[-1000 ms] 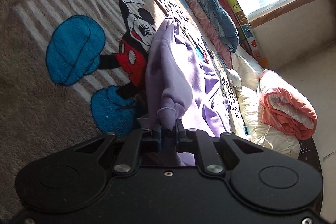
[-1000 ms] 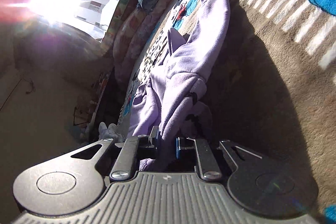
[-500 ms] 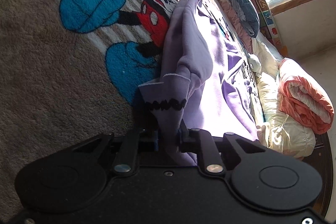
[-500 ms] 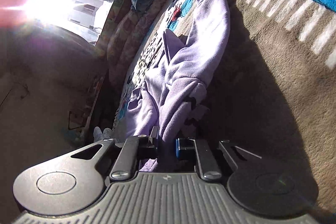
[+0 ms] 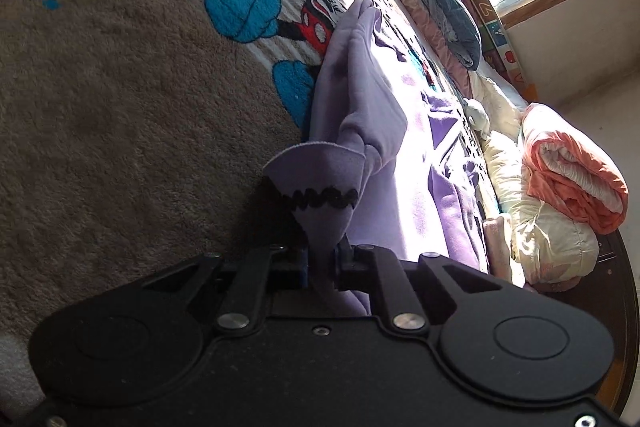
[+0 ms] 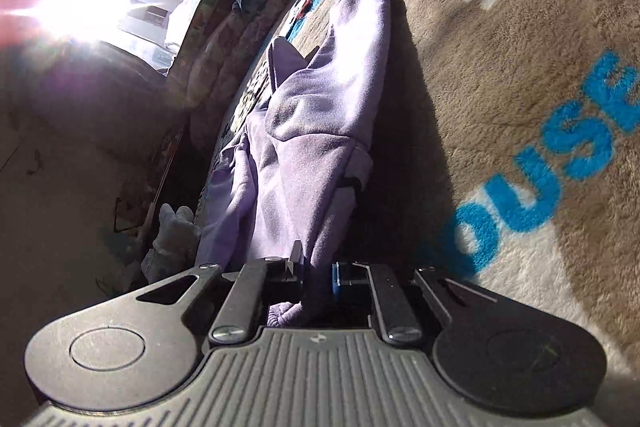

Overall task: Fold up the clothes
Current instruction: 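Lower the sweatshirt flat onto the blanket and open both grippers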

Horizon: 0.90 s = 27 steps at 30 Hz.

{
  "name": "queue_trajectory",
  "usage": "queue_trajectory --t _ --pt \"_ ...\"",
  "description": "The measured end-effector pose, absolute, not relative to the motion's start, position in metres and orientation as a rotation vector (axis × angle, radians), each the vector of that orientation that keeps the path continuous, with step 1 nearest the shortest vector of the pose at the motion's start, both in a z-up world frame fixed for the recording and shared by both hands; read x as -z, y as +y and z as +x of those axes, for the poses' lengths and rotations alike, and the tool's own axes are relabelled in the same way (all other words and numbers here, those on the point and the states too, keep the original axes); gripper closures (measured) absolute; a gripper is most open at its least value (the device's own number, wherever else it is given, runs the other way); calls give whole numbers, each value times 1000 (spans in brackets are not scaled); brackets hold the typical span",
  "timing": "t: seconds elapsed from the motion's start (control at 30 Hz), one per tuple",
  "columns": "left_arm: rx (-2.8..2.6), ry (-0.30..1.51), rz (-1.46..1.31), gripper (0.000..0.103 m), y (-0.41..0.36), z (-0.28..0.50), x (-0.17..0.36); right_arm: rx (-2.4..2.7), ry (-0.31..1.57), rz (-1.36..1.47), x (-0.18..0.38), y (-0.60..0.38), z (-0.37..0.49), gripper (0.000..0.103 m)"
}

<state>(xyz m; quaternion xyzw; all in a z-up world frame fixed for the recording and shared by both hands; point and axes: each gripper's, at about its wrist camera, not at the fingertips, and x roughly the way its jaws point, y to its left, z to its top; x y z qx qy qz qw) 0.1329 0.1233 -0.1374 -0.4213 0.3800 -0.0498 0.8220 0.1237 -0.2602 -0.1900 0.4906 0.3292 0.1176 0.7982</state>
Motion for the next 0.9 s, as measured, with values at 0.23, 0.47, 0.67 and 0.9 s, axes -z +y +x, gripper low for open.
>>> queue_trajectory --t 0.23,0.47,0.67,0.9 --pt "95 817 -890 95 123 106 147 -232 712 1007 196 -261 104 90" --pt "85 801 -933 94 128 90 151 -228 708 983 196 -260 92 90" --pt "91 792 -1028 88 133 81 158 -236 691 1012 198 -259 90 86" --pt "101 751 -928 95 129 80 137 -254 708 837 177 -251 88 91"
